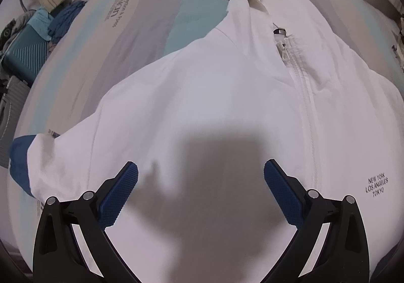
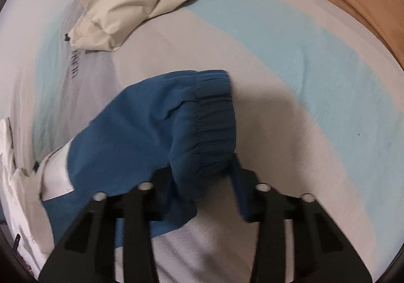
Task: Fold large clothes
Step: 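Grasp the blue cuff with the right tool and carry it across the jacket body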
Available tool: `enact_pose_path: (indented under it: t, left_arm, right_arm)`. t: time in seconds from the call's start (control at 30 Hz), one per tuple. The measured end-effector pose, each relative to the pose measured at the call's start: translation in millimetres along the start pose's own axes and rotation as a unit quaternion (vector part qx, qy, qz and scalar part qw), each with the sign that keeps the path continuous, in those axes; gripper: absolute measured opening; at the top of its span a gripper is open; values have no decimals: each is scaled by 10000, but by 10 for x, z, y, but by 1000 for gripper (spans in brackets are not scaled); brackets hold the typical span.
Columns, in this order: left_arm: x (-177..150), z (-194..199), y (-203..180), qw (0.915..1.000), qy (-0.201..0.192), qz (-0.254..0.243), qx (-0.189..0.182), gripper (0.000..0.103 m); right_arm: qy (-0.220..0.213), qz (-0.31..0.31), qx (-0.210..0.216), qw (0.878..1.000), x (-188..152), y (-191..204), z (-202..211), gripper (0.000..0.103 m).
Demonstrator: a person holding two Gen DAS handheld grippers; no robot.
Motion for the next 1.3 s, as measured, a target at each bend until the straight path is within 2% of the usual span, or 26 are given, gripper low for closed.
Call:
enact_pose_path:
  t: [0.1,0.23,0.33,0.43,0.6,0.7,0.93,1.1,1.3]
  left_arm:
    - [-58,141,65,10000,21,48,68,97]
    - [-125,386,232,9995,85,301,60,97]
    - [-168,574,394,9993,-55,343,159,97]
    - [-205,671,632,9989,-129,385,244,97]
    - [-231,722,1188,9972,-307,609,320,97]
    - [-270,713,1667,9963,-336,721,317,97]
    - [-467,615,3057,9911,-342,1177,518,97]
    - [-646,468,3892,9861,-265,1487,690,97]
    - [-823,333,4754,9795,-225,1794,892,97]
  right_arm:
    - [-149,118,73,9998,22,158,187,27]
    - [-555,456,396,9966,16,628,660,27]
    - [-813,1069,638,9889,-124,1232,1016,27]
    - [-899,1287,940,9831,-306,1836,1289,26]
    - [-939,1615,1340,9732,-884,3059,1704,25]
    - [-878,1810,1755,9637,-1378,4005,1891,24]
    - [-509,2364,2367,9410,-2497,5884,2060,23]
    - [-277,2888,2452,9251,-3356,6967,2027,23]
    - [40,3495,2069,9138,-4197,7665,1714,23]
Point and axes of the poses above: each gripper's, at about its wrist camera, not at the fingertips, and z roughly against the way its jaws point, y to its left, x to its top, the point moved 1 cm from there along -z, roughly the way its jaws point, and after that the axes turned 10 degrees about -y, right-handed, at the moved point
